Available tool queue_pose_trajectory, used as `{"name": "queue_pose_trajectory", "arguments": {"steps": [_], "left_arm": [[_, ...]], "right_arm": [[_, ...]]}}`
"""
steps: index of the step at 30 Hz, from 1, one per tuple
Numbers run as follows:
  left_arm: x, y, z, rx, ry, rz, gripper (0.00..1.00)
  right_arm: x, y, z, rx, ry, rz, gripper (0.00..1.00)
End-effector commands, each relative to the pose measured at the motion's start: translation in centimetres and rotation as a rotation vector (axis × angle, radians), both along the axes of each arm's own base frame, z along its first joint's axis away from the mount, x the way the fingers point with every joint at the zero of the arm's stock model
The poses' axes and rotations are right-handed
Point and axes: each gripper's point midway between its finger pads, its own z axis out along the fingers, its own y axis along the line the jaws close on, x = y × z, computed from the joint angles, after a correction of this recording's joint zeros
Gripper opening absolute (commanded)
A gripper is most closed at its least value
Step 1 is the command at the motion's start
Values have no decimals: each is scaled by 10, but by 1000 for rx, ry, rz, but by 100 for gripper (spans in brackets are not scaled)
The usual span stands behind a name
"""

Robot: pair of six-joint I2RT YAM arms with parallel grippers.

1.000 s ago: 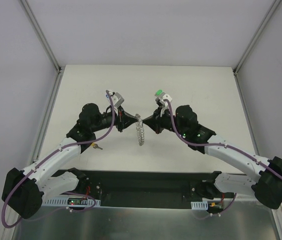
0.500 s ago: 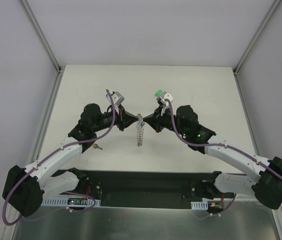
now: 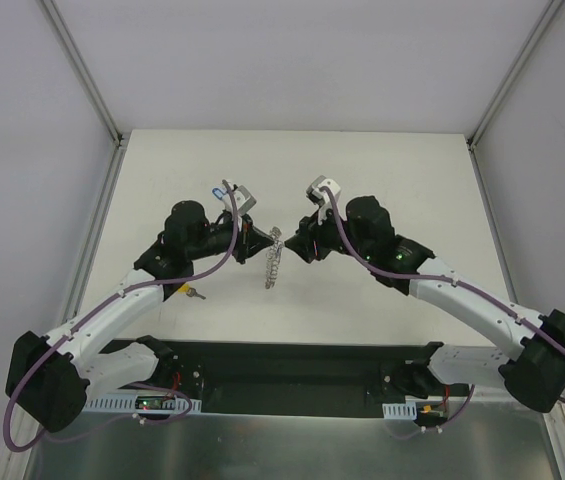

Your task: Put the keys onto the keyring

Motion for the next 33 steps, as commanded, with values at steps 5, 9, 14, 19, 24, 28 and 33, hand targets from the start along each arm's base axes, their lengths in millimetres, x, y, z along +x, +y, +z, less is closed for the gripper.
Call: {"name": "queue_pose_trajectory", "arguments": {"steps": [5,9,14,19,24,28,33], "left_arm": [[-8,-7,24,36,-132,-129,0],[-9,-8,25,37,-131,-139,0],[-9,-8,25,38,-134,-140,0],[-10,-8,27,35,-135,-142,0],[-11,-8,25,36,-130,-147,0],[-8,-4,24,42,-124,-110,0],[-5,3,16,46,-82,-42,0]], "right_arm": [[0,11,22,-63,91,56,49],[-2,20,8,-92,161,86,46],[-4,26,-3,-105,214,106,40],[-6,27,-11,-113,244,113,28],[-5,28,-10,-108,238,116,3],[-4,27,-2,-86,207,106,1],[5,17,10,-10,98,42,1]]}}
